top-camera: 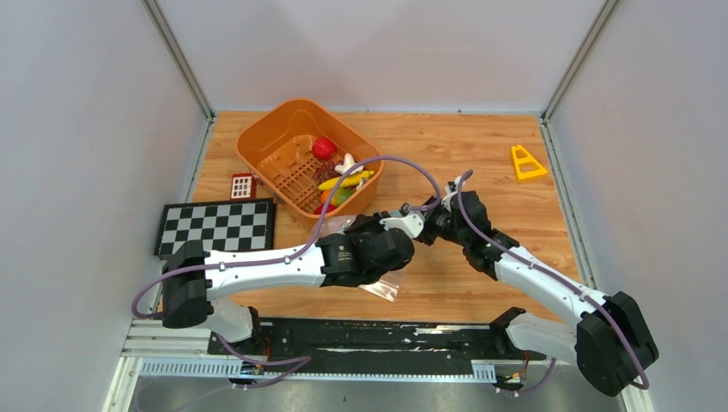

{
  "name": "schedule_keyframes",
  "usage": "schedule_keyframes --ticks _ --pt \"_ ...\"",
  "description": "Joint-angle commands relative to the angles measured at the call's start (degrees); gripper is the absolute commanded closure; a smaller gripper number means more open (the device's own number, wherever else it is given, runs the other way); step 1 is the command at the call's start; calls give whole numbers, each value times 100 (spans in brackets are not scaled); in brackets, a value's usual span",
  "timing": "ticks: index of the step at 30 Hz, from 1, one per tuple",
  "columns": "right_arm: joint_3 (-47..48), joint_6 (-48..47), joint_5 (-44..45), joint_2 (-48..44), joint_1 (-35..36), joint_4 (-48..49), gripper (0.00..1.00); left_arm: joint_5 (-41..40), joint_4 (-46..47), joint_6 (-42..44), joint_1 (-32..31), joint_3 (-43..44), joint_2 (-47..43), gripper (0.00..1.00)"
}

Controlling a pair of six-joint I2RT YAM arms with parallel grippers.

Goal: Place the food in the zip-top bag and seal the zipper
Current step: Open the zipper of the food storage bag.

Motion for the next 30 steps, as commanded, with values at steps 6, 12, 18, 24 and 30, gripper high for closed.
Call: schedule_keyframes --ticks 6,12,18,24,30 --pt "593 -1599 964 -325 13 -919 100 822 76 -636 -20 77 -622 39" --pt "1654 -3626 1742 -614 12 -2466 100 3321 425 -1604 980 37 -1636 24" --pt "2605 -5004 1044 -469 11 -3006 100 4616 817 -2010 1562 64 -1835 18" --pt "2851 -4892 638 -241 17 -3172 100 5286 1434 -2649 1569 -33 -1427 18" --pt "2754 -4702 468 -235 17 -2987 100 5351 1692 -2826 1573 -98 -1310 18"
